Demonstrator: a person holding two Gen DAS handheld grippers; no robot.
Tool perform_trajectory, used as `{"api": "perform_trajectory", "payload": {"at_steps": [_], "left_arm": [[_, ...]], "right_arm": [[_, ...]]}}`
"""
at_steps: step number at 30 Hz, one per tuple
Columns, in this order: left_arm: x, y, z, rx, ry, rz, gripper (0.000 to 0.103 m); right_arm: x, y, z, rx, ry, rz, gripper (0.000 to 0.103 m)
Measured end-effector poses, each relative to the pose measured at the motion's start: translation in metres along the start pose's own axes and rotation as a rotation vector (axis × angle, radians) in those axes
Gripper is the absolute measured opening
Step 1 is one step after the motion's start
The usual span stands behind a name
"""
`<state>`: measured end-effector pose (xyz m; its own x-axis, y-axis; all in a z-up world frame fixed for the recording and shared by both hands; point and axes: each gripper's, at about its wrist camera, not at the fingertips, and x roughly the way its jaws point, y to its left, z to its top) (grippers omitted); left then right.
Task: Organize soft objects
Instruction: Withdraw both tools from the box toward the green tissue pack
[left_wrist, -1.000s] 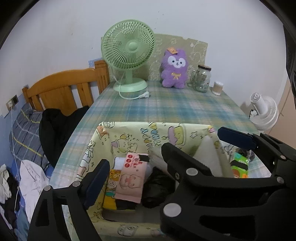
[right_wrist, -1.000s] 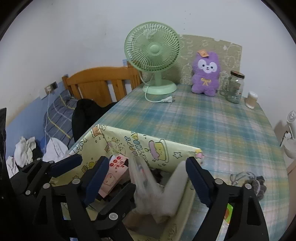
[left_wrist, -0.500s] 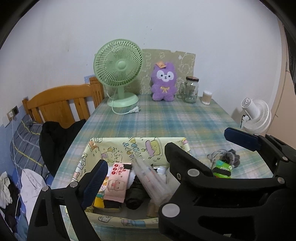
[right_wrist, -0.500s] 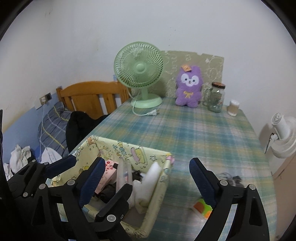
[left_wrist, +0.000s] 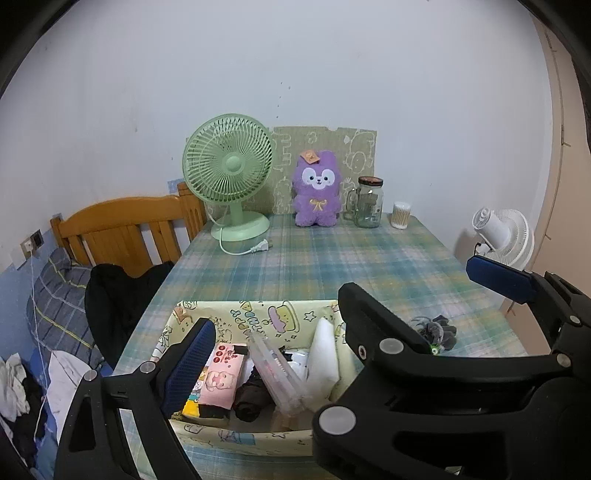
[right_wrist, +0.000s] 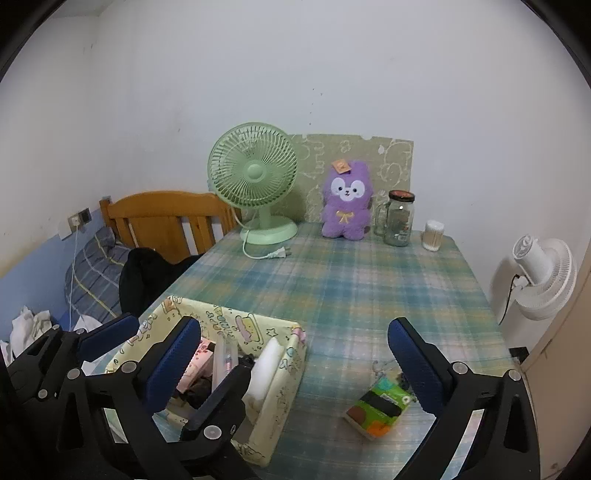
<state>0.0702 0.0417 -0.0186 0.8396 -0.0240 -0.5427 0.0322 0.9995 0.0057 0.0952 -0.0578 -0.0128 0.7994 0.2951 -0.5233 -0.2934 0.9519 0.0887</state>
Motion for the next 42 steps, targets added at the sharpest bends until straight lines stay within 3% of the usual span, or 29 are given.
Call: {"api": "perform_trajectory", "payload": {"at_steps": [24, 42], "left_arm": [[-0.023, -0.064, -0.005, 0.053, -0.091, -0.050, 0.093], [-0.003, -0.104, -0.025, 0.065, -0.064, -0.100, 0.093]], "right_arm": [[-0.052, -0.054, -0.018, 0.080, -0.077, -0.135, 0.103], [-0.049, -0.096, -0.049, 0.137, -0.056, -0.225, 0.103]]}}
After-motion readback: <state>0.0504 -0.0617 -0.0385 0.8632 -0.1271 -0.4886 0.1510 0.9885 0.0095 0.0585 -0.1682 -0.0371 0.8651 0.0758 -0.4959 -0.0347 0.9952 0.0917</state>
